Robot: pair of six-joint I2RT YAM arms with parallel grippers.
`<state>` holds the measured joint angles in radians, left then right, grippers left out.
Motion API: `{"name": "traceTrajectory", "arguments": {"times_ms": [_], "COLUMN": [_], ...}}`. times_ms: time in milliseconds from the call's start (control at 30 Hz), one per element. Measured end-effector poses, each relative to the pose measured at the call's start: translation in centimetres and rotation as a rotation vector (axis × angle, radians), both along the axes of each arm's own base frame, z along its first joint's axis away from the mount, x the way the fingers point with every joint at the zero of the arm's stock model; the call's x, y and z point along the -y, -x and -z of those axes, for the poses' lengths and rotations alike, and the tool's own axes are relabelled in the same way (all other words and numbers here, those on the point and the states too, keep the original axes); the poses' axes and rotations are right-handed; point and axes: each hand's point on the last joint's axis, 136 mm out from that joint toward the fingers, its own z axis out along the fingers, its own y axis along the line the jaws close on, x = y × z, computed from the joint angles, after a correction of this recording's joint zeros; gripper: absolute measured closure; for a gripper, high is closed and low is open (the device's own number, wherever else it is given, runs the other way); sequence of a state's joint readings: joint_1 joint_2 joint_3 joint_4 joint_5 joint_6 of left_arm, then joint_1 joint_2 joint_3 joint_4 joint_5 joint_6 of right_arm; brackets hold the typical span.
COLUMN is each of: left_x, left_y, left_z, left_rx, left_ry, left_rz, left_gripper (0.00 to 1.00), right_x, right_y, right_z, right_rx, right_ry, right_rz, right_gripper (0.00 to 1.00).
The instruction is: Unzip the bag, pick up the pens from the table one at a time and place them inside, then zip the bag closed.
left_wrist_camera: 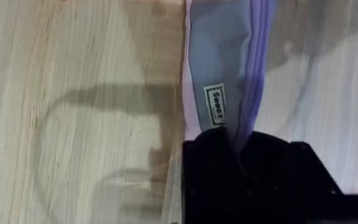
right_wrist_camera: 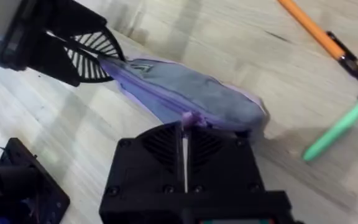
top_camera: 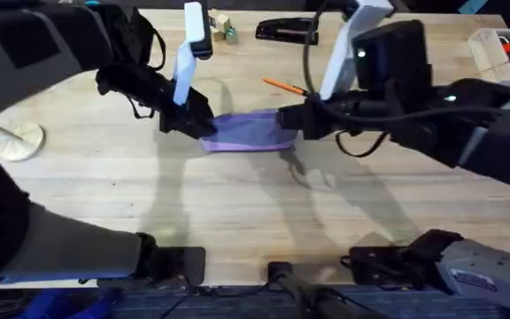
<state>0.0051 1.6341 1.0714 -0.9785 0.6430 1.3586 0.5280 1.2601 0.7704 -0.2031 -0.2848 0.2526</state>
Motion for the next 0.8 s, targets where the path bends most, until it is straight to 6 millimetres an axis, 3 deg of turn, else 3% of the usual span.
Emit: {"name": "traceTrajectory", "arguments": {"times_ms": [633,800], "left_x": [0.0,-0.6], "left_y": [-0.1,-0.3], "left_z": [0.0,0.2], "left_rx": [0.007,0.007], "left_ry": [-0.003,-0.018], "left_rz": [0.0,-0.012], "left_gripper": [0.958,0.958], "right_x": [-8.1,-10.4], "right_y": [-0.8,-1.8], "right_z": [0.8,0.9], "right_rx": [0.094,0.102], "right_ry": [-0.058,-0.044], "right_rz": [-0.159,-0.174], "right_gripper": [0.971,0.971]}}
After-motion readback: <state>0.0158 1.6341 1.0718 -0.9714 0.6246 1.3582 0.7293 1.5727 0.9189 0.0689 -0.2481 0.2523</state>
